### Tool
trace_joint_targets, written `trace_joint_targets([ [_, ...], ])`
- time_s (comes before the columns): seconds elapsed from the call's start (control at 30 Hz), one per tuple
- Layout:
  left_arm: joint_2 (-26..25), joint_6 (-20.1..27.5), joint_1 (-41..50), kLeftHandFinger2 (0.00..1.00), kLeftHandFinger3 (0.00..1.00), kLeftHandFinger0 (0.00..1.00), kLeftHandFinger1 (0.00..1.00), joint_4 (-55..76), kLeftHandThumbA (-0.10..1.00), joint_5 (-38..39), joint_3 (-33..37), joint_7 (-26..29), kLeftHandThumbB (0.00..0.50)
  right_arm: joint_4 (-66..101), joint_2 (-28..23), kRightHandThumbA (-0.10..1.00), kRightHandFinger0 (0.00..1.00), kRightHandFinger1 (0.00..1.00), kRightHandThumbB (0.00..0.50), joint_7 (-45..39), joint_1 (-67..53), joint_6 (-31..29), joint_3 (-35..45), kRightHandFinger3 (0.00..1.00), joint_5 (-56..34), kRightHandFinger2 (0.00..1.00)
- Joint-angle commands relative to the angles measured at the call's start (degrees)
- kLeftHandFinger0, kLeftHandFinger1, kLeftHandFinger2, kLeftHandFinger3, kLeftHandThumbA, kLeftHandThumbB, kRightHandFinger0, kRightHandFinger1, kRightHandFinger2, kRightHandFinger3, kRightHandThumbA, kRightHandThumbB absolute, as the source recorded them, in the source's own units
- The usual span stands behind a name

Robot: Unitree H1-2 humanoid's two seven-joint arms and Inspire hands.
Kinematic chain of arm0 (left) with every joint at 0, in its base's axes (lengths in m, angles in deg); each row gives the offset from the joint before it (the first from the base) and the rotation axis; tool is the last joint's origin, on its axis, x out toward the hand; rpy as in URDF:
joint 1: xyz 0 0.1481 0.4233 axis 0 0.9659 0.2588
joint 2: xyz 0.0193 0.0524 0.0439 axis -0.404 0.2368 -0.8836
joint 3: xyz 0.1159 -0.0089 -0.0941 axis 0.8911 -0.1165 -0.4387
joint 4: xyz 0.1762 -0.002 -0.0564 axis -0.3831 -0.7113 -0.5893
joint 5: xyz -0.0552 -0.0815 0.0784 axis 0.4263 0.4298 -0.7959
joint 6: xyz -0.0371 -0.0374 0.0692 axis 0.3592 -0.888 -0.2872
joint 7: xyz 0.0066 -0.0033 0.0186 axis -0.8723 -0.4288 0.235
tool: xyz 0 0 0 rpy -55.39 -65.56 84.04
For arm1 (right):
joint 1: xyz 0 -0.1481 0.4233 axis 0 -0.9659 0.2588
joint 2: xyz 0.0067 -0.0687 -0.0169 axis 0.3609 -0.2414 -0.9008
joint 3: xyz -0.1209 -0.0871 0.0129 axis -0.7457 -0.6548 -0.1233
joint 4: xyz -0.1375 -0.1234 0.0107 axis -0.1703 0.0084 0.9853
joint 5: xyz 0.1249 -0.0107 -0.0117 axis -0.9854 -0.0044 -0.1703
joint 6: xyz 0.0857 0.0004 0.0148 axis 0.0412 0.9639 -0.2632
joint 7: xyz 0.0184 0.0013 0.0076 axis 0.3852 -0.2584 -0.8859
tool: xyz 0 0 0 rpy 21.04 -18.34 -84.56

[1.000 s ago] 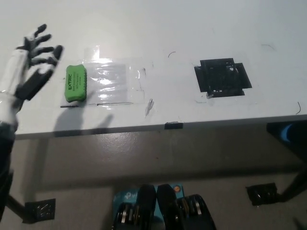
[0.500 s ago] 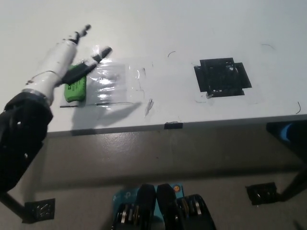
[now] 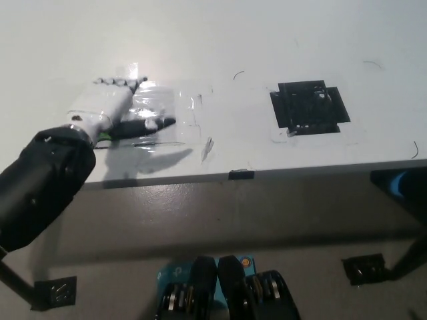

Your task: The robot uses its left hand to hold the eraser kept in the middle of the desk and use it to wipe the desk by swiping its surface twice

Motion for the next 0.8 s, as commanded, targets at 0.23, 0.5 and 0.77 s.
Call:
trace_joint_targets([
  [0.23,-7.56,3.08,-14.67,1.00,1.00,1.00,1.00,-10.46,1.00,-25.62,9.07,-4.62,0.500,5.15,-1.30,1.00,0.00,0.00,0.202,-1.16,-2.62,-0.70,1.92,0.44,-4.47,0.00],
  [0.5,-4.64,2.50,-14.33,1.00,1.00,1.00,1.00,-14.83,1.00,-25.74,8.13,-2.48,0.500,5.22,-1.26,1.00,0.00,0.00,0.234,-0.31,-2.59,-1.54,1.53,0.42,-3.63,0.00],
  [0.77,0.00,4.05,-7.87,1.00,1.00,1.00,1.00,-17.51,1.00,-21.88,1.23,3.52,0.500,4.33,-1.72,1.00,0.00,0.00,0.314,-1.04,-3.03,-3.34,1.42,0.44,-4.32,0.00],
])
